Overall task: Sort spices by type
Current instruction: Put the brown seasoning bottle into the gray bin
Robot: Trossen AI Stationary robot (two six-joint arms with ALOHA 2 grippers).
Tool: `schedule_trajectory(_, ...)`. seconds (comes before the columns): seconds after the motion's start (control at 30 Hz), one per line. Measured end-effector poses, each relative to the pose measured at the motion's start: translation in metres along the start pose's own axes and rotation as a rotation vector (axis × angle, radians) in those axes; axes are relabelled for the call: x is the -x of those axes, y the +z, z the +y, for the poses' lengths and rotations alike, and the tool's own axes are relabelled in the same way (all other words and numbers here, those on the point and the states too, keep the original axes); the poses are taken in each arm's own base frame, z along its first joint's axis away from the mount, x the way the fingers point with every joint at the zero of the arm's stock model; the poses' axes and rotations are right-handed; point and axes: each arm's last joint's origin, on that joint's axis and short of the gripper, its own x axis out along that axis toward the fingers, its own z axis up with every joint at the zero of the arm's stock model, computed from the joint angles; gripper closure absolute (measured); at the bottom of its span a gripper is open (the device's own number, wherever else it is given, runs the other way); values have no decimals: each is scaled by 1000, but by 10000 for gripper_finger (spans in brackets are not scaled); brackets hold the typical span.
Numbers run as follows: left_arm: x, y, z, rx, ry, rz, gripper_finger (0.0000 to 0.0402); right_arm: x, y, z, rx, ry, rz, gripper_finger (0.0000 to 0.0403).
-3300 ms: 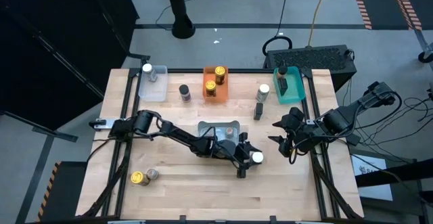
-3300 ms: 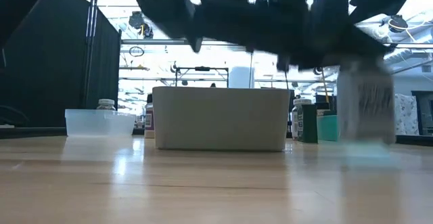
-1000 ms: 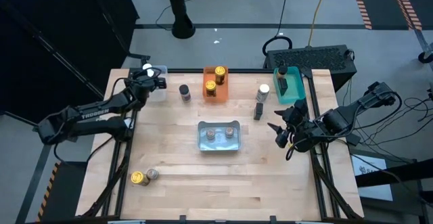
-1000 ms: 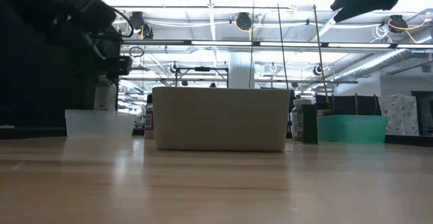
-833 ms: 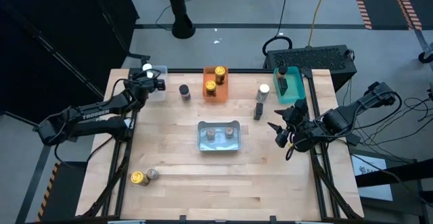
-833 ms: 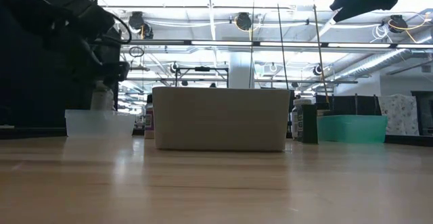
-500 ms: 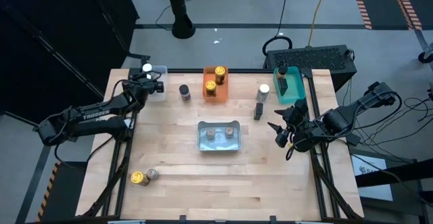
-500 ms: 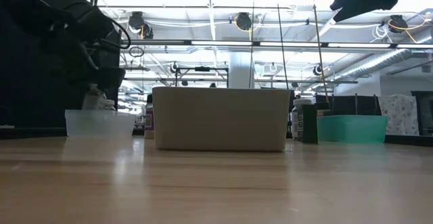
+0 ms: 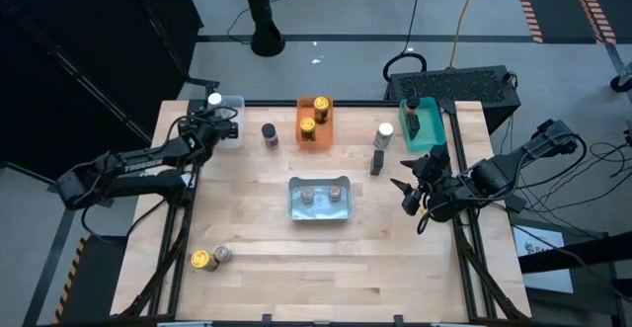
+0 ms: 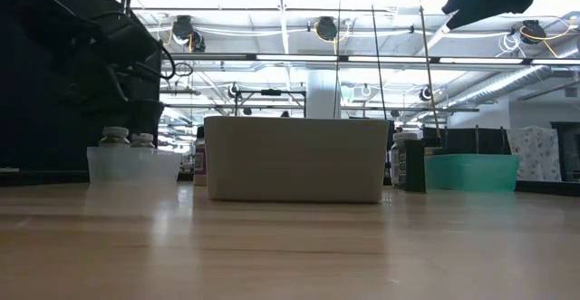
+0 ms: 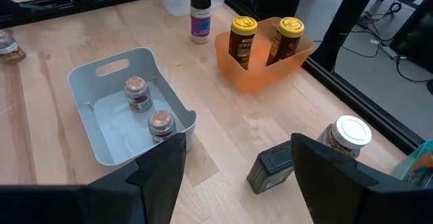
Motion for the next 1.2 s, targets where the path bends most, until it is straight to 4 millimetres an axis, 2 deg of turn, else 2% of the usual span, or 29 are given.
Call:
schedule_trajectory(0.23,1,4,-1,19,-15,-19,143,0,0,0,-4,1,1,156)
schedule_trajectory(0.47,7,17,0,26,-30,-19,142,0,0,0,-4,1,1,156)
schedule_trajectory(0.63,16,24,2,16,-48,-16,141,0,0,0,-6,1,1,156)
schedule_trajectory(0.73,26,28,-3,21,-126,-32,141,0,0,0,-7,1,1,156)
schedule_trajectory(0.87,45,35,-13,29,-333,-32,141,0,0,0,-8,0,1,156)
schedule_trajectory(0.97,63,31,-25,37,-514,-22,141,-1,1,-1,-14,-7,1,156)
schedule_trajectory(1.2,121,19,-49,32,-863,-96,143,-5,4,-4,-35,-33,-1,156)
